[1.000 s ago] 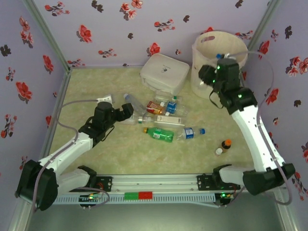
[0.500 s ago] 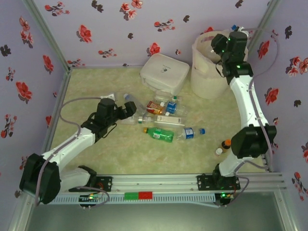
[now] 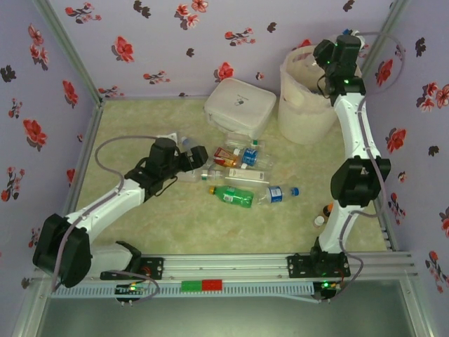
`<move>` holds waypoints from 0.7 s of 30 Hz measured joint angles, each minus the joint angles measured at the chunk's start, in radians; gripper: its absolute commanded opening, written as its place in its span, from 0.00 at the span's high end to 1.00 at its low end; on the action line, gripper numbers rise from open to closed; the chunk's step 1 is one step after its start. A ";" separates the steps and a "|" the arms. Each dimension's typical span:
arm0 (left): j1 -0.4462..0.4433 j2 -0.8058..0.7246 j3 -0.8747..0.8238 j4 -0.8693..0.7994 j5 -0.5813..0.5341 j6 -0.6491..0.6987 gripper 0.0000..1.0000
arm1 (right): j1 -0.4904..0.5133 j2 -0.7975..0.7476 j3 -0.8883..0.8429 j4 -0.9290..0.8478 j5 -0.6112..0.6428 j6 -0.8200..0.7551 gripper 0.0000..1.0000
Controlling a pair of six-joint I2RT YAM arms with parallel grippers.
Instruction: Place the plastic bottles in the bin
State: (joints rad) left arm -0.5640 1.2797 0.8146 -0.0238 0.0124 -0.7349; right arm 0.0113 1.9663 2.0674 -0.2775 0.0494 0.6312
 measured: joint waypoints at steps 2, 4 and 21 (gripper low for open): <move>0.000 0.010 0.008 0.000 0.000 0.000 0.00 | 0.001 0.035 0.029 -0.013 -0.012 0.009 0.30; -0.001 0.010 0.008 0.003 0.000 -0.001 0.00 | 0.002 0.068 0.058 -0.034 -0.026 0.019 0.12; -0.002 0.032 0.002 0.092 -0.007 0.007 0.00 | 0.003 -0.120 -0.117 -0.070 -0.032 -0.072 0.00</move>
State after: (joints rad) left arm -0.5655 1.3113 0.8162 0.0685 0.0055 -0.7277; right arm 0.0139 1.8465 1.9499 -0.3477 0.0174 0.5594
